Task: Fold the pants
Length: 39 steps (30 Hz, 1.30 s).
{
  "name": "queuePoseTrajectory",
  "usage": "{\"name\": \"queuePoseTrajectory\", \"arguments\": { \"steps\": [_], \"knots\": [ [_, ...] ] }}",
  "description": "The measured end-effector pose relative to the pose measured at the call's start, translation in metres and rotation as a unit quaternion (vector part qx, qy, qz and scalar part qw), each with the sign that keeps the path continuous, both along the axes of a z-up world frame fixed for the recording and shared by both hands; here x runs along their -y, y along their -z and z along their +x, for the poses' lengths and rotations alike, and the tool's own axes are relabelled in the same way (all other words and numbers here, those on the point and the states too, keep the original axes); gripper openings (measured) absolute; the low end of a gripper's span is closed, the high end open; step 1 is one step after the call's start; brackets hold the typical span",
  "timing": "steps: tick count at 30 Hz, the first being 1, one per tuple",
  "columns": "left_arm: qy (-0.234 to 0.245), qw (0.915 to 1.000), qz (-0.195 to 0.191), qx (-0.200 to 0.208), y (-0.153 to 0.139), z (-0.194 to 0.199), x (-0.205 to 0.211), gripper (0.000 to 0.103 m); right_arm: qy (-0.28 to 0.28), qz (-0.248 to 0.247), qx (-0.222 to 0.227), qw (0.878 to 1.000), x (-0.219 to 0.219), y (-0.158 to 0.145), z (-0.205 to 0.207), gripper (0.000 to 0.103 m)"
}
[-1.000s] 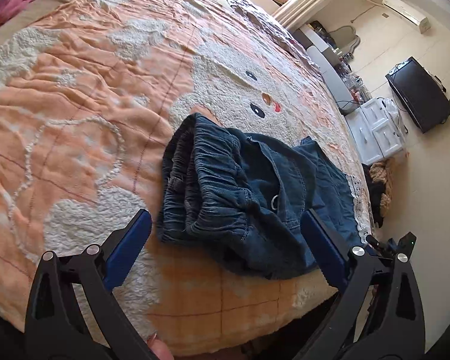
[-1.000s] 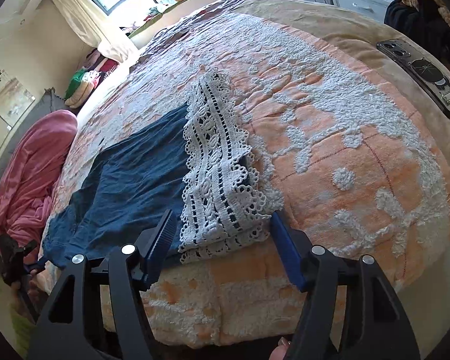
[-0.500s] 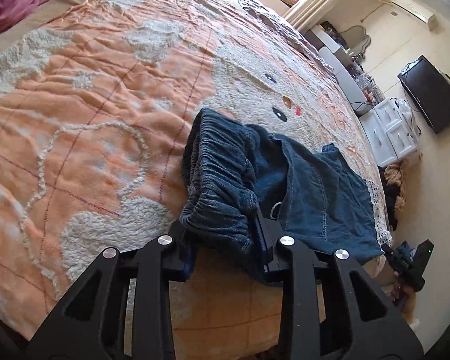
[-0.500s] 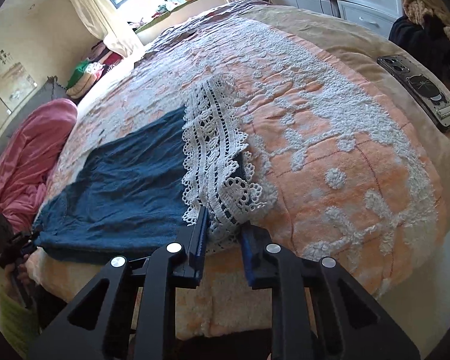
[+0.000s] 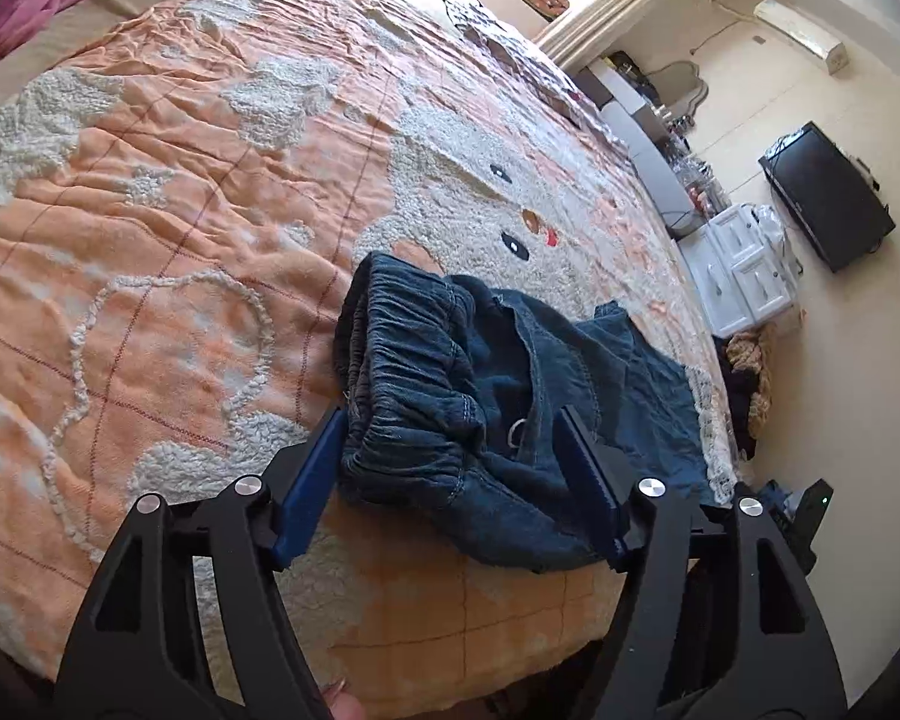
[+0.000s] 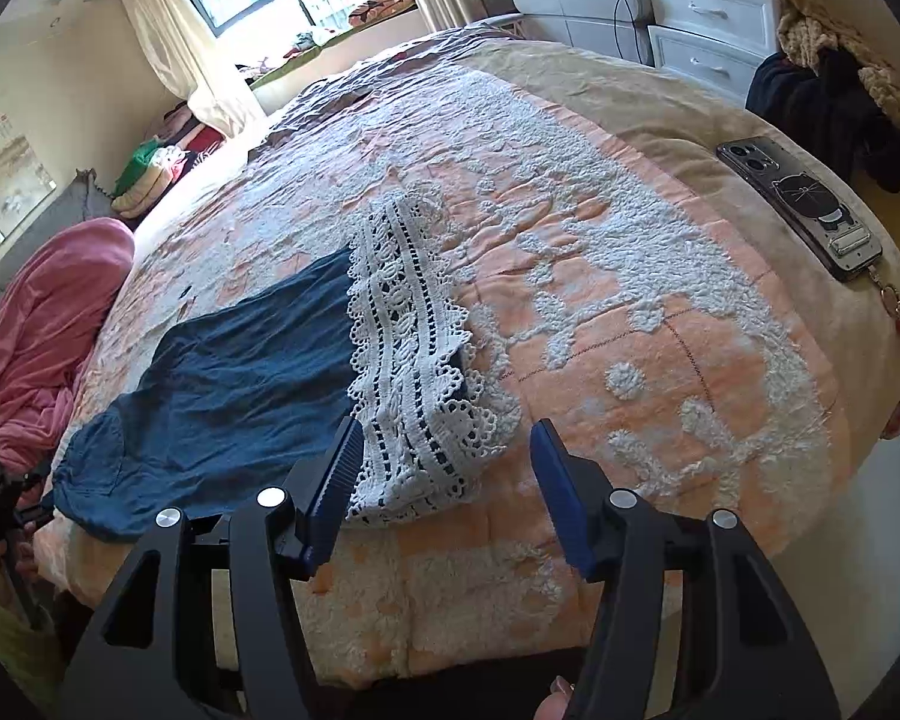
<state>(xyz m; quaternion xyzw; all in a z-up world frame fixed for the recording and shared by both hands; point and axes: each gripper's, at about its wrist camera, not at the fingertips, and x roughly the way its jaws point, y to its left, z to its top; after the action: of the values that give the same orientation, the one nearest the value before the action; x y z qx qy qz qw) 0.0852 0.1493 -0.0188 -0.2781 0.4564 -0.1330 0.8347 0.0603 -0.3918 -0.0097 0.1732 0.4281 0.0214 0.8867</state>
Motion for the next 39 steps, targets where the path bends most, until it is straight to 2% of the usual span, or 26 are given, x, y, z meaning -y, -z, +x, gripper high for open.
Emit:
{"name": "queuePoseTrajectory", "arguments": {
  "steps": [3, 4, 5, 8, 11, 13, 16, 18, 21, 24, 27, 30, 33, 35, 39],
  "knots": [
    [0.004, 0.9991, 0.040, -0.010, 0.007, 0.006, 0.013, 0.060, 0.001, 0.010, -0.001, 1.000, -0.002, 0.001, 0.003, 0.057],
    [0.001, 0.9987, 0.049, -0.009, 0.009, 0.008, 0.015, 0.052, 0.000, 0.010, 0.000, 1.000, -0.004, 0.001, 0.003, 0.057],
    [-0.006, 0.9979, 0.063, -0.009, 0.010, 0.010, 0.015, 0.033, -0.006, 0.006, 0.000, 1.000, -0.007, 0.001, 0.005, 0.057],
    [-0.011, 0.9985, 0.052, -0.010, 0.010, 0.009, 0.007, 0.032, -0.016, -0.011, 0.003, 1.000, -0.016, -0.003, 0.004, 0.053],
    [-0.007, 0.9966, 0.082, -0.002, 0.008, 0.005, 0.006, 0.032, -0.021, -0.005, 0.017, 1.000, -0.018, -0.009, 0.000, 0.052],
    [-0.009, 0.9961, 0.088, -0.007, 0.015, 0.006, 0.004, 0.034, -0.014, -0.010, 0.013, 1.000, -0.016, -0.007, -0.002, 0.052],
    [-0.016, 0.9963, 0.084, -0.005, 0.018, 0.006, 0.002, 0.039, 0.000, -0.007, 0.002, 1.000, -0.008, -0.001, -0.004, 0.052],
    [-0.016, 0.9961, 0.086, -0.009, 0.017, 0.007, 0.001, 0.053, -0.001, 0.001, 0.007, 1.000, -0.005, -0.002, -0.007, 0.049],
    [-0.010, 0.9967, 0.080, -0.001, 0.008, 0.000, -0.003, 0.064, -0.009, 0.026, 0.016, 1.000, -0.003, -0.003, -0.007, 0.045],
    [-0.016, 0.9956, 0.092, 0.011, -0.009, -0.013, -0.008, 0.072, -0.018, -0.005, -0.002, 1.000, -0.010, 0.005, 0.000, 0.044],
    [-0.019, 0.9902, 0.136, 0.028, -0.035, -0.026, -0.007, 0.076, -0.018, -0.038, -0.034, 0.999, -0.012, 0.022, 0.005, 0.041],
    [0.012, 0.9842, 0.169, 0.051, -0.059, -0.026, 0.015, 0.078, -0.016, -0.031, -0.036, 0.999, -0.009, 0.027, 0.005, 0.040],
    [0.071, 0.9799, 0.171, 0.075, -0.069, -0.012, 0.062, 0.083, -0.018, -0.047, -0.040, 0.998, -0.014, 0.027, 0.006, 0.040],
    [0.117, 0.9722, 0.185, 0.082, -0.064, 0.000, 0.102, 0.085, -0.016, -0.046, -0.039, 0.998, -0.014, 0.023, 0.004, 0.040],
    [0.194, 0.9436, 0.253, 0.091, -0.035, 0.019, 0.176, 0.091, -0.010, -0.043, 0.014, 0.999, -0.016, -0.009, -0.011, 0.042]
  ]
}}
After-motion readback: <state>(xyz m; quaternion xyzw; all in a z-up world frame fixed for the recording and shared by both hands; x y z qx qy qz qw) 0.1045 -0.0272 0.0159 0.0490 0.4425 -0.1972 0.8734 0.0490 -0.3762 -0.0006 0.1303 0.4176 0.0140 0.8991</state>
